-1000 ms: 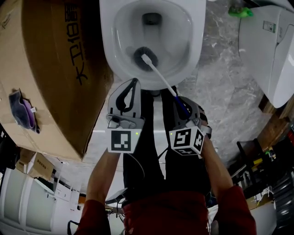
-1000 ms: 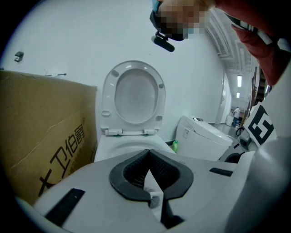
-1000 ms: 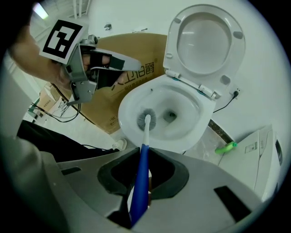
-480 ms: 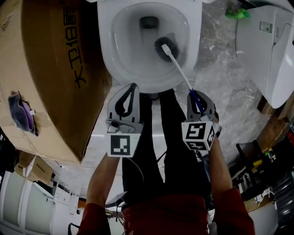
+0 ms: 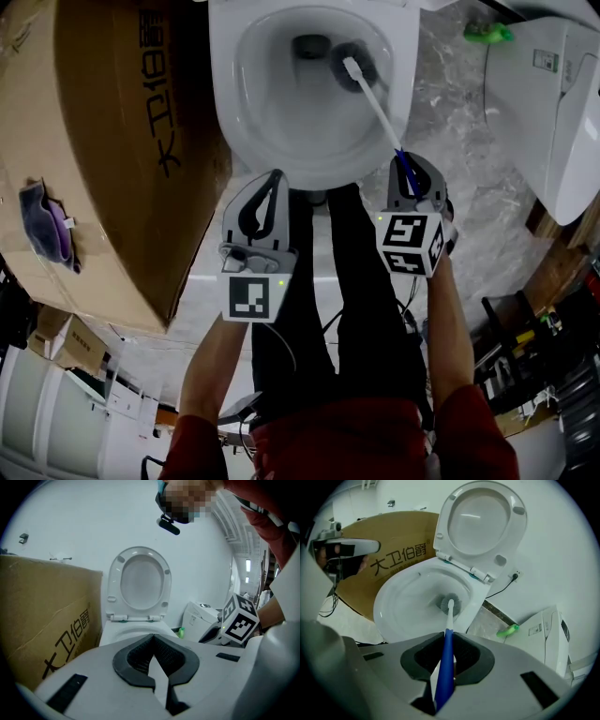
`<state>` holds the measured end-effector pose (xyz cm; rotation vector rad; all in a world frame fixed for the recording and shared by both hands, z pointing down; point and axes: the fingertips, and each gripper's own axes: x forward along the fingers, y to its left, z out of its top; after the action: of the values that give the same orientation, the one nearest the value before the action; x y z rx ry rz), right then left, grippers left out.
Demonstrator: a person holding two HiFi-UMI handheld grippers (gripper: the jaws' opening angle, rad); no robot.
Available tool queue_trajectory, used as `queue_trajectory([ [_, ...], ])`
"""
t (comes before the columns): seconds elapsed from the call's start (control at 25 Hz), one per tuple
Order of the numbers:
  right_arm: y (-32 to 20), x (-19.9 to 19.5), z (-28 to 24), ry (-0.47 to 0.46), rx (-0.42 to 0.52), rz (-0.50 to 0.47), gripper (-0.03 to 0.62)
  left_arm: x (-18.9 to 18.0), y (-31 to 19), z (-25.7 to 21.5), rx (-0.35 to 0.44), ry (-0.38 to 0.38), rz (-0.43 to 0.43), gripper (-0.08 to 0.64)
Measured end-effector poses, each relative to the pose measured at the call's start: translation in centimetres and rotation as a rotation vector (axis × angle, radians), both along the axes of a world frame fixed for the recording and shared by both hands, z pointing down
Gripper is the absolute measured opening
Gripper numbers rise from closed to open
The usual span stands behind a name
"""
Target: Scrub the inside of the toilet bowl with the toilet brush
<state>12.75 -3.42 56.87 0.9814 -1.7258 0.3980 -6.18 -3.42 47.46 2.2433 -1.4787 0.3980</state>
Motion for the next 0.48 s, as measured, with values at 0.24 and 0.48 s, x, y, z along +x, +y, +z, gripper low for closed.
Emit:
queue_trajectory([
  [0.24,-2.9,-1.0,1.0,-0.010,0.027,0.036,0.060,-0.7,0.0,-0.2,0.012,-0.006,-0.010,0.012],
  [0.48,-3.7,-3.8,2.0,-0.054,0.029,0.065,0.060,-1.6,0.7,0.5,-0.018,-0.008,-0.018,0.012],
])
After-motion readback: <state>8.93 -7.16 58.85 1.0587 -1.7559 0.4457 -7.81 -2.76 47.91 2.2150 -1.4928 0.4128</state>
